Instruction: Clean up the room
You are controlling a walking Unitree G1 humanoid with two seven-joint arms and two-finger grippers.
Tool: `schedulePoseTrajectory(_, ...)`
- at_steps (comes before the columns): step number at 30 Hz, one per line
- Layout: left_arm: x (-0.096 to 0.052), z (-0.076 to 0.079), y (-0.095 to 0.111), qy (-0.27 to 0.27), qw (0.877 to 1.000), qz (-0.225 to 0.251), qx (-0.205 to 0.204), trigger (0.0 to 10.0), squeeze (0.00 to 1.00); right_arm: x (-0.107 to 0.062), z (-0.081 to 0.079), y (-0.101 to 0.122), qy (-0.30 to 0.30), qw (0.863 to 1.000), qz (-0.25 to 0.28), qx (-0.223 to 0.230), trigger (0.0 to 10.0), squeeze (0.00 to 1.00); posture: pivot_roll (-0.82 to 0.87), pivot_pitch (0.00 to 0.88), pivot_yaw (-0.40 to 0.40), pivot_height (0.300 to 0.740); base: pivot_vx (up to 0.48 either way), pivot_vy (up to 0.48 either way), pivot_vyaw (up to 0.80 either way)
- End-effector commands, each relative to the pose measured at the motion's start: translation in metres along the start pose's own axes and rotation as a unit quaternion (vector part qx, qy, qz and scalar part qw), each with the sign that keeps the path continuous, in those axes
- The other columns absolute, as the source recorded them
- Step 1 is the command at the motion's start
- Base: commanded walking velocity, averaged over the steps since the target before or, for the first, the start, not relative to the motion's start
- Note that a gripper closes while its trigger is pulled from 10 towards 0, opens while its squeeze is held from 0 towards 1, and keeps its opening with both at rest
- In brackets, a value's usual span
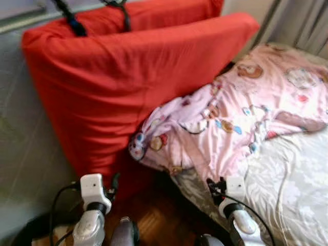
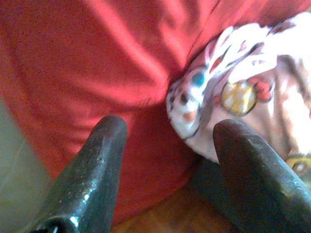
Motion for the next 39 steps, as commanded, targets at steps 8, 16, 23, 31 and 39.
schedulePoseTrajectory(8,-0.003,0.001,-0.005,0.004,1.000,-0.010,-0.009,10.0,0.00,-0.004,0.002,-0.010,-0.004,1.000,-0.018,0.002,10.0,0.00,-0.01,0.164,-0.028,0.636,0.352,0.000,0.05)
schedulePoseTrajectory(16,-0.003,0.002,-0.004,0.004,1.000,-0.009,-0.009,10.0,0.00,-0.004,0.000,-0.012,0.001,1.000,-0.027,0.005,10.0,0.00,0.00,0.178,-0.025,0.636,0.286,0.000,0.00)
schedulePoseTrajectory(23,-0.003,0.004,-0.001,-0.002,1.000,-0.006,-0.012,10.0,0.00,0.003,-0.002,-0.012,0.001,0.998,-0.066,-0.003,10.0,1.00,0.02,0.191,-0.016,0.636,0.000,0.000,0.00)
schedulePoseTrajectory(31,-0.005,0.001,0.002,-0.003,1.000,-0.006,-0.008,10.0,0.00,0.007,0.002,-0.017,-0.031,0.992,-0.124,0.017,10.0,1.00,0.04,0.206,-0.004,0.636,0.000,0.000,0.00)
schedulePoseTrajectory(39,-0.009,0.000,0.001,-0.003,1.000,-0.011,-0.008,10.0,0.00,0.005,0.012,-0.023,-0.072,0.985,-0.154,0.031,10.0,1.00,0.04,0.213,0.000,0.636,0.000,0.000,0.00)
Point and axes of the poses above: a point about 5 cm out from each wrist's last joint towards the gripper, its own x axis pointing out of the wrist towards the gripper, its own y axis along the axis of the wrist's last joint, z = x × y, the point moved 2 cm from there along x, pointing out of the wrist towards the gripper, and after that the axes turned 13 degrees about -x, right-handed, at the moved point
